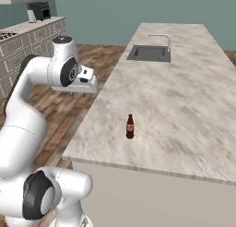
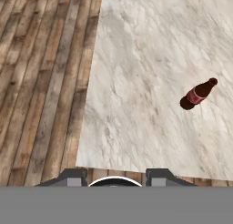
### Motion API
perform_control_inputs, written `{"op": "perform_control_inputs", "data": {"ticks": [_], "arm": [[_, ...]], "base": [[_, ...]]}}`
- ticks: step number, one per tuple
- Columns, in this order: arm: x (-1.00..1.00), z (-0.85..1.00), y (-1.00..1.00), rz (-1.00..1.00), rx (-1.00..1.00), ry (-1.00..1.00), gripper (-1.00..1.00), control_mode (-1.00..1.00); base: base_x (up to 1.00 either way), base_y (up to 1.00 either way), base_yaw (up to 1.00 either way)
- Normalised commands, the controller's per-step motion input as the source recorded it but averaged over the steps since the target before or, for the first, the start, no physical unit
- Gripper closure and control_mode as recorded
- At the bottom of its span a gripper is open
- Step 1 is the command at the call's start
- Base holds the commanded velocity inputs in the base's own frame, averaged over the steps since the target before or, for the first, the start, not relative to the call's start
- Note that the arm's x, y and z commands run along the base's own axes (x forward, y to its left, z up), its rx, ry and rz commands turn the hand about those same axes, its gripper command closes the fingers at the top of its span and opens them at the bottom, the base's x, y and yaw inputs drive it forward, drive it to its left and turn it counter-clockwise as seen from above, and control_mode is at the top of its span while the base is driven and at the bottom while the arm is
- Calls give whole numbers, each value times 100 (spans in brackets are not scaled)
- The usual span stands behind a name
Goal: Pick the bottled drink from the counter and place it in the open cabinet.
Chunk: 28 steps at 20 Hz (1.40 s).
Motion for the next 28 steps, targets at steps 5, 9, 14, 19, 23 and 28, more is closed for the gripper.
{"op": "perform_control_inputs", "data": {"ticks": [5, 9, 14, 19, 23, 28], "arm": [[-16, 0, -1, 2, 0, 0, -100, -100], [-14, -1, -11, 8, 0, 0, -100, -100], [-12, 0, -25, 11, 2, 0, -100, -100], [-1, -1, -21, 7, 0, 0, -100, -100], [-2, 0, -33, 7, 4, -1, -100, -100], [-21, -7, -18, 15, 6, 0, -100, -100]], "base": [[0, 0, 0], [0, 0, 0], [0, 0, 0], [0, 0, 0], [0, 0, 0], [0, 0, 0]]}}
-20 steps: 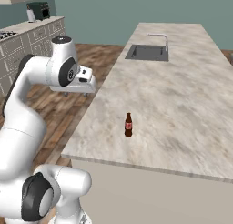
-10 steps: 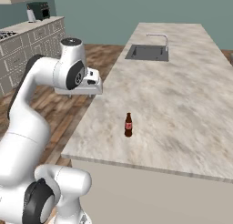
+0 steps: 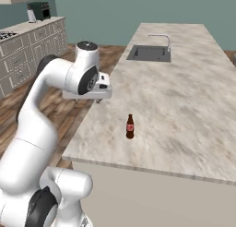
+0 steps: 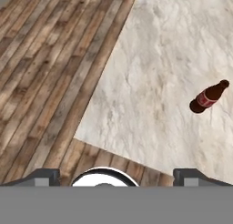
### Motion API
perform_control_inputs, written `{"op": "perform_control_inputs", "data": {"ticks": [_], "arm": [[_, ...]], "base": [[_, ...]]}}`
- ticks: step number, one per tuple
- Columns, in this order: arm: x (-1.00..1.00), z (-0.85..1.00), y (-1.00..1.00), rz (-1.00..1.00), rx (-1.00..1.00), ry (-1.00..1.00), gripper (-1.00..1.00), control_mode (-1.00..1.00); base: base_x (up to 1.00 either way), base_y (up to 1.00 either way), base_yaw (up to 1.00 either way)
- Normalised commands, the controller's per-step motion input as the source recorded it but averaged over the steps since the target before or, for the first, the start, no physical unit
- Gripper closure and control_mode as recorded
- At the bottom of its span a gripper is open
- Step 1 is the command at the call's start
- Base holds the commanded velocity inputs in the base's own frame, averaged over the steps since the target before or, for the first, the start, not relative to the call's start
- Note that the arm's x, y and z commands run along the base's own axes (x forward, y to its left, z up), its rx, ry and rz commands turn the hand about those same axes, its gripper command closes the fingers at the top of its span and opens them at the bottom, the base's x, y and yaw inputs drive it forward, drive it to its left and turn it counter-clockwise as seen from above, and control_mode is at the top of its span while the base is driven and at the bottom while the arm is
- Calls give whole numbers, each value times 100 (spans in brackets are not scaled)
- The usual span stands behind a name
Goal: Pick the bottled drink from the counter and place it in the open cabinet.
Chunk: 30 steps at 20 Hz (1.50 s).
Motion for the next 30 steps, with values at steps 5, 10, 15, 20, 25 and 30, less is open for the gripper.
{"op": "perform_control_inputs", "data": {"ticks": [5, 10, 15, 20, 25, 30], "arm": [[-28, -8, -15, 16, 5, -4, -100, -100], [-23, -4, -8, 16, 3, -8, -100, -100], [-1, 0, -5, 14, 3, -13, -100, -100], [0, 0, -8, 17, 4, -5, -100, -100], [0, 0, -19, 17, 6, -4, -100, -100], [0, 0, -26, 18, 7, -6, -100, -100]], "base": [[0, 0, 0], [0, 0, 0], [0, 0, 0], [0, 0, 0], [0, 0, 0], [0, 0, 0]]}}
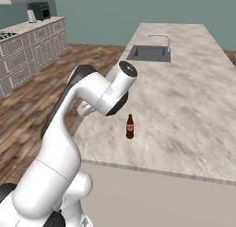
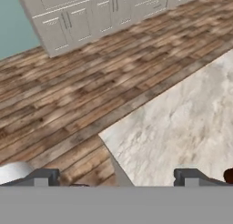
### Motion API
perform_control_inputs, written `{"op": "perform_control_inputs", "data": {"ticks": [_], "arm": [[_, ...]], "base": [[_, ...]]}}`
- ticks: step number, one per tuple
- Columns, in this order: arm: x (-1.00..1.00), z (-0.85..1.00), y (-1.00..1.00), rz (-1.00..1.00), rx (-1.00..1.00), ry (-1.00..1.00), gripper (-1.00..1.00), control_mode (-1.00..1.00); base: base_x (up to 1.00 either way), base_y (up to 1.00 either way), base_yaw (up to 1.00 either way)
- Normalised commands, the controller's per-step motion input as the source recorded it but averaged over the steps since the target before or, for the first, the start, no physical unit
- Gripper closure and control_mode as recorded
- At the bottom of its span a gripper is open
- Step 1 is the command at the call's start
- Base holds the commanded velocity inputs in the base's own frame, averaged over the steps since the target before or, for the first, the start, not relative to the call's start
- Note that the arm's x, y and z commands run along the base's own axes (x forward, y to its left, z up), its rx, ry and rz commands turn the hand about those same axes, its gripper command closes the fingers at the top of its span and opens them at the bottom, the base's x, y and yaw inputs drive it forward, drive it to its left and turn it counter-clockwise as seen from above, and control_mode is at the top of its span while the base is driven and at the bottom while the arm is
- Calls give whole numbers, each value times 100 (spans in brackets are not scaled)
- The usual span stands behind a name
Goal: Pick the bottled drink from the counter and place it in the open cabinet.
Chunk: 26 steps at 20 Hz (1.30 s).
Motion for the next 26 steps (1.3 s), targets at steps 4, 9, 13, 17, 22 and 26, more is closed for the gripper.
{"op": "perform_control_inputs", "data": {"ticks": [4, 9, 13, 17, 22, 26], "arm": [[0, -5, -28, 18, 8, -9, -100, -100], [0, -20, -28, 19, 11, -13, -100, -100], [0, -25, -21, 15, 10, -15, -100, -100], [0, -21, -17, 8, 12, -15, -100, -100], [0, -18, -18, 3, 14, -13, -100, -100], [2, -16, -21, 0, 14, -11, -100, -100]], "base": [[0, 0, 0], [0, 0, 0], [0, 0, 0], [0, 0, 0], [0, 0, 0], [0, 0, 0]]}}
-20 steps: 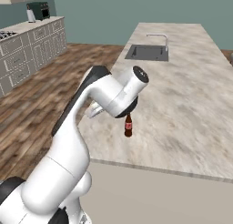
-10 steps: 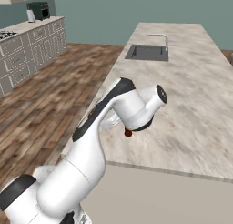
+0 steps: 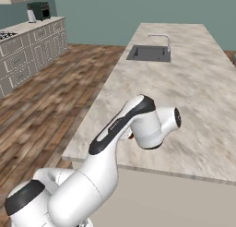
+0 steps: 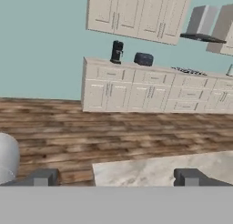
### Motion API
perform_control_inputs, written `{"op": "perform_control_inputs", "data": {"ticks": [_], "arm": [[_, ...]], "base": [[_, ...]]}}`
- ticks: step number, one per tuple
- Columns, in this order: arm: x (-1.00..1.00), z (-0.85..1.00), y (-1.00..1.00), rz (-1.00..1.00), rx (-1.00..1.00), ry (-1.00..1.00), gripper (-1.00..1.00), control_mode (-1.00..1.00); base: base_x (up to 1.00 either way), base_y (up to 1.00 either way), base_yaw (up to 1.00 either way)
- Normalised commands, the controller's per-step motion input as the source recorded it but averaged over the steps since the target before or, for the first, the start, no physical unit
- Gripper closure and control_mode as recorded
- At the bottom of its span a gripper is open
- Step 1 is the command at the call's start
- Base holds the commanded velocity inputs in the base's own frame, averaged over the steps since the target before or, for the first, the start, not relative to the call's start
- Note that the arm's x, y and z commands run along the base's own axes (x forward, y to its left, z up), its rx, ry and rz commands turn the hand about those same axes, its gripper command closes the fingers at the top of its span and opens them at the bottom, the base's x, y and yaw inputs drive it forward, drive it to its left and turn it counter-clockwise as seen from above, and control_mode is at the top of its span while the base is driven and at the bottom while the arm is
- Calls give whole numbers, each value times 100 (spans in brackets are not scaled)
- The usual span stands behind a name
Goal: Pick the bottled drink from the counter and place it in the open cabinet.
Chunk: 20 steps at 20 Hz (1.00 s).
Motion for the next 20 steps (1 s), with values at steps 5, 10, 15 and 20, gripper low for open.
{"op": "perform_control_inputs", "data": {"ticks": [5, 10, 15, 20], "arm": [[19, -15, -13, 0, 13, -7, -100, -100], [28, -16, -7, 0, 14, -1, -100, -100], [33, -11, -13, 0, 14, 0, -100, -100], [18, -10, -13, 0, 10, 0, -100, -100]], "base": [[0, 0, 0], [0, 0, 0], [0, 0, 0], [0, 0, 0]]}}
